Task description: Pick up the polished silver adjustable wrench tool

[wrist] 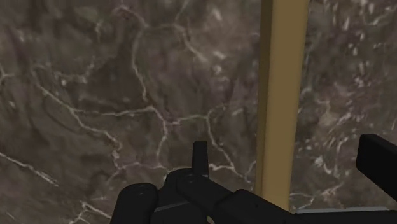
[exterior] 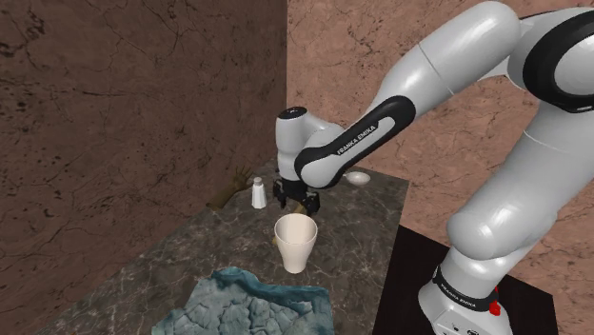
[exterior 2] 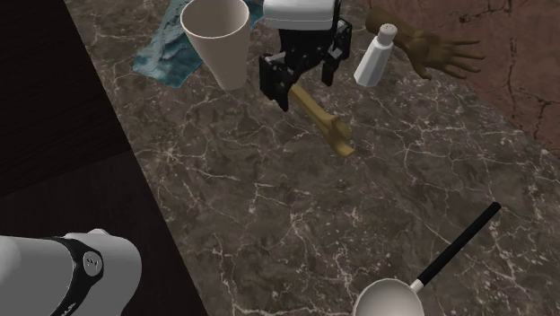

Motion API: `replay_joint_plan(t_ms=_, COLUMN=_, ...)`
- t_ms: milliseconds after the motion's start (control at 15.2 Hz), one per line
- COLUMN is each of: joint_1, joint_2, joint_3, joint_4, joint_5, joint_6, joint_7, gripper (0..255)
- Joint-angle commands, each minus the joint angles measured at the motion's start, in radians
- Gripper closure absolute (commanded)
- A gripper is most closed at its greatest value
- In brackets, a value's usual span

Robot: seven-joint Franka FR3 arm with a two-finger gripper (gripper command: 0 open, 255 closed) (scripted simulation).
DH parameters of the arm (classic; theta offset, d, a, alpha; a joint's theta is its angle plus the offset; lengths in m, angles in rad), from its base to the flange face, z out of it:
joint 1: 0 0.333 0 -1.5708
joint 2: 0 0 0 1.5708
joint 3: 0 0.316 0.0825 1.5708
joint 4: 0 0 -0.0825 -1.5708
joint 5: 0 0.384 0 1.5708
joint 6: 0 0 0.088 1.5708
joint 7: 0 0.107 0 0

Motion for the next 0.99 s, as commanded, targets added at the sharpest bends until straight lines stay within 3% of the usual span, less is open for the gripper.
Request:
replay_joint_plan(t_ms=0, joint_1=-0.005, joint_2=0.032, joint_3=0.004, joint_4=-0.005, joint_5=-0.036, joint_6=0.026, joint_7=0.031, gripper=0)
replay_joint_plan(t_ms=132, joint_1=-0.009, joint_2=0.07, joint_3=0.006, joint_4=-0.012, joint_5=-0.082, joint_6=0.058, joint_7=0.068, gripper=0)
replay_joint_plan(t_ms=264, joint_1=-0.008, joint_2=0.07, joint_3=0.005, joint_4=-0.012, joint_5=-0.082, joint_6=0.058, joint_7=0.068, gripper=0)
replay_joint_plan(t_ms=330, joint_1=-0.007, joint_2=0.07, joint_3=0.006, joint_4=-0.012, joint_5=-0.082, joint_6=0.058, joint_7=0.07, gripper=255)
replay_joint_plan(t_ms=924, joint_1=-0.008, joint_2=0.07, joint_3=0.005, joint_4=-0.012, joint_5=-0.082, joint_6=0.058, joint_7=0.068, gripper=255)
